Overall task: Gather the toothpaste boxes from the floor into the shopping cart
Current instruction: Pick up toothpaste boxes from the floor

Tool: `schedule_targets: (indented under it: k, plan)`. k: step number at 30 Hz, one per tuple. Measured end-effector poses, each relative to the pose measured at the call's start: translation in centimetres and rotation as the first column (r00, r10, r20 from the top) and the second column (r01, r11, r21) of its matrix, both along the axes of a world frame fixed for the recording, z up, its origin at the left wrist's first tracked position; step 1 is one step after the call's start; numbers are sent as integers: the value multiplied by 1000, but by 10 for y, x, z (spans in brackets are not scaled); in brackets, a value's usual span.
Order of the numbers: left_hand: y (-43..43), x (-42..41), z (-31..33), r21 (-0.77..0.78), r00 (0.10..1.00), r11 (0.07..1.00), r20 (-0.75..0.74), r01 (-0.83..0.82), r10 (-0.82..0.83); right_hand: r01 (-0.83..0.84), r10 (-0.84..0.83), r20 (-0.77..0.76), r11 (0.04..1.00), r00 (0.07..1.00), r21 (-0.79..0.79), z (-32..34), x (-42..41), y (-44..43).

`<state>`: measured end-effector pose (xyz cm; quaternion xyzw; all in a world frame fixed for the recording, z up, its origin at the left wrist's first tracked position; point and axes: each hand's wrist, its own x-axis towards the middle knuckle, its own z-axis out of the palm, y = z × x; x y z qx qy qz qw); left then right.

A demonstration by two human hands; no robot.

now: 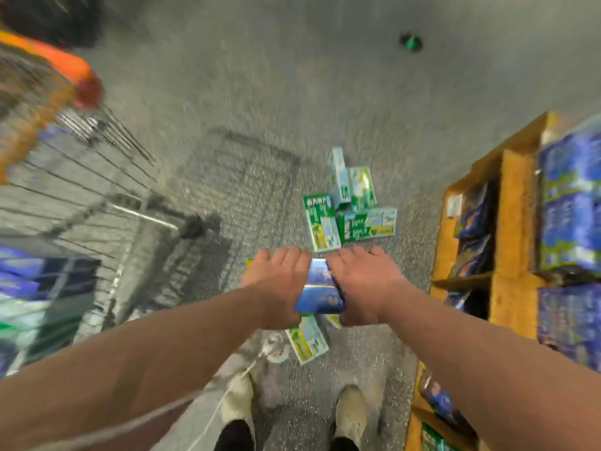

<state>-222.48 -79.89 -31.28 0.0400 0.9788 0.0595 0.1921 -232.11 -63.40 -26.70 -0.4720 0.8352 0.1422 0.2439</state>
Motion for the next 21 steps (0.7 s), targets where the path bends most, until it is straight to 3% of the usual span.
schedule_targets:
  k: [5,10,15,21]
  plan:
    - [-43,16,182,-41,991,999,-131,9,-14,-9,-9,-171,994,985,-105,180,25,-33]
    - [-77,55,322,-121,974,993,-223,7,-35,-49,-6,-263,978,965,-202,301,60,-60]
    - [-96,117,408,-269,951,960,-310,-79,-9,-143,39,-342,948,939,-286,373,105,-87]
    - [-115,214,463,-359,924,904,-372,-232,89,-316,170,-394,884,903,-344,425,180,-124]
